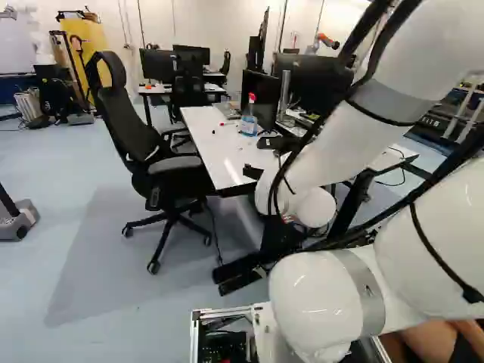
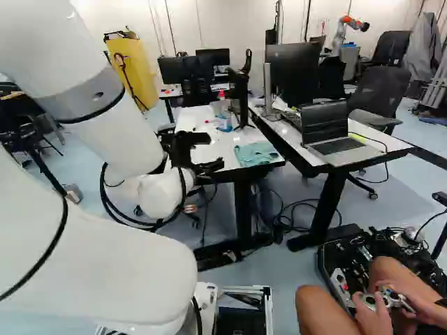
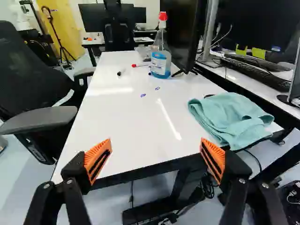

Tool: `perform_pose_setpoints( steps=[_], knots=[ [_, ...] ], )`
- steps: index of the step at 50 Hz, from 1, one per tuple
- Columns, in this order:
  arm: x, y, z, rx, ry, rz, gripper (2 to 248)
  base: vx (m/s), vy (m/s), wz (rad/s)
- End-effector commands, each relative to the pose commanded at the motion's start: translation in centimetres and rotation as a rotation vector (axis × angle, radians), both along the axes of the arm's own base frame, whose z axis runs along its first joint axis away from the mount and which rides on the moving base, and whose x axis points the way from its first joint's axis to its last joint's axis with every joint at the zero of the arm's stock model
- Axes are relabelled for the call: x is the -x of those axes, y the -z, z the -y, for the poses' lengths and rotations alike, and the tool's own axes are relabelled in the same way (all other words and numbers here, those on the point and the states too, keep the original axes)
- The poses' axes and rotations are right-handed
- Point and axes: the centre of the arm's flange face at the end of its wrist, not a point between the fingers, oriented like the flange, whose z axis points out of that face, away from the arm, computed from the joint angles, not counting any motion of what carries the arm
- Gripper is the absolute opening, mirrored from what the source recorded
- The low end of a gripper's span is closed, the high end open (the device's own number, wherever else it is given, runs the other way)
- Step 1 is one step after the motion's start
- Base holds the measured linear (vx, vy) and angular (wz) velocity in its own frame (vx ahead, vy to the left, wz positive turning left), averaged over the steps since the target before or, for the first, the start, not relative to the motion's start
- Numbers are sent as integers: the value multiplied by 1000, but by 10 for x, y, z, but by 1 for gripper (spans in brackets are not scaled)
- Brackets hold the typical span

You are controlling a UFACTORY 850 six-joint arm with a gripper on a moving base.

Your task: Clean the table with the green towel

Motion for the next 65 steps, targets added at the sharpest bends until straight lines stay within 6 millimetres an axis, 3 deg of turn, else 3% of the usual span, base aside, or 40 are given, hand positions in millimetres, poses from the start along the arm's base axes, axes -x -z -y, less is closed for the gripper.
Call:
perform_pose_setpoints(
  steps=[65],
  knots=[
    [-8, -1, 0, 0, 0, -4, 247, 0, 0, 0]
  ],
)
